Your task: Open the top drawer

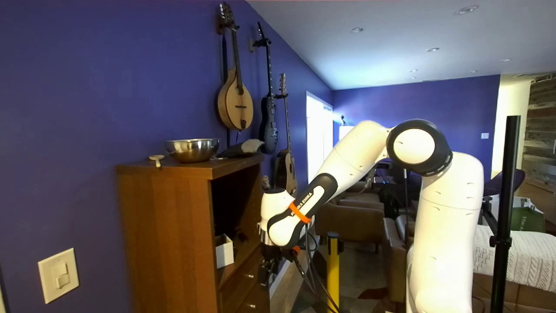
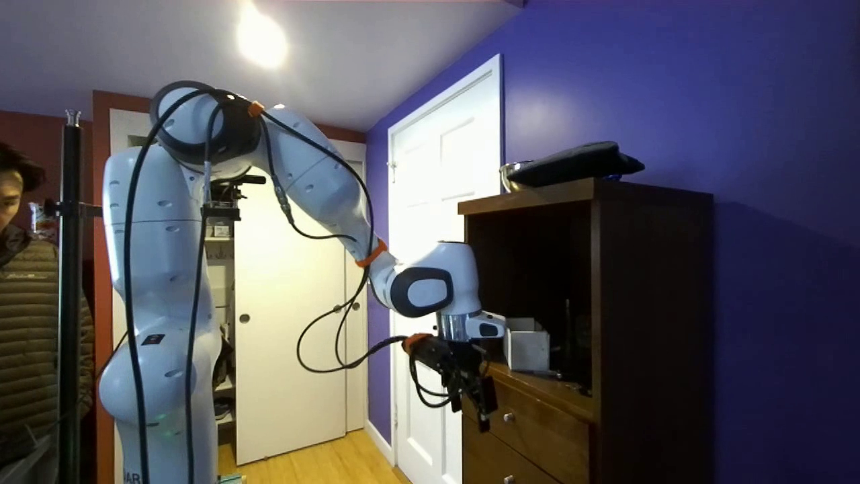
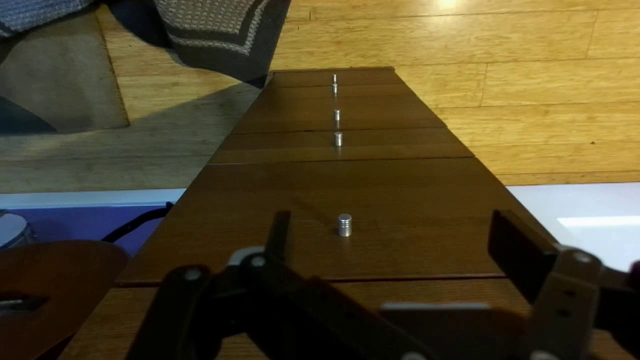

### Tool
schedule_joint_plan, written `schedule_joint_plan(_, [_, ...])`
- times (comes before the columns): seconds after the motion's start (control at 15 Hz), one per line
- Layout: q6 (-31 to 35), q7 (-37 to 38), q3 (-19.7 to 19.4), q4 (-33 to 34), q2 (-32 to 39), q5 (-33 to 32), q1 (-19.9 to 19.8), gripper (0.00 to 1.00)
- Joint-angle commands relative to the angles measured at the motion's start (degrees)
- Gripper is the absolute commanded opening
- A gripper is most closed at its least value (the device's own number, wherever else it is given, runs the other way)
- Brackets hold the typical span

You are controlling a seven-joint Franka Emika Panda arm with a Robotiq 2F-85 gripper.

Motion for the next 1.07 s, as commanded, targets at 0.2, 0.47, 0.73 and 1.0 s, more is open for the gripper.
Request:
schedule_joint_plan(0.2, [7.77,-3.74,-0.65,1.41,4.47,3.49,-0.85,0.97])
schedule_joint_plan(0.47, [9.16,-6.79,-0.52,3.11,5.53,6.25,-0.73,0.79])
schedule_joint_plan(0.73, [8.32,-10.53,-0.07,5.61,7.21,11.03,-0.55,0.61])
schedule_joint_plan(1.0, [7.85,-13.12,0.56,7.65,9.04,14.19,-1.02,0.54])
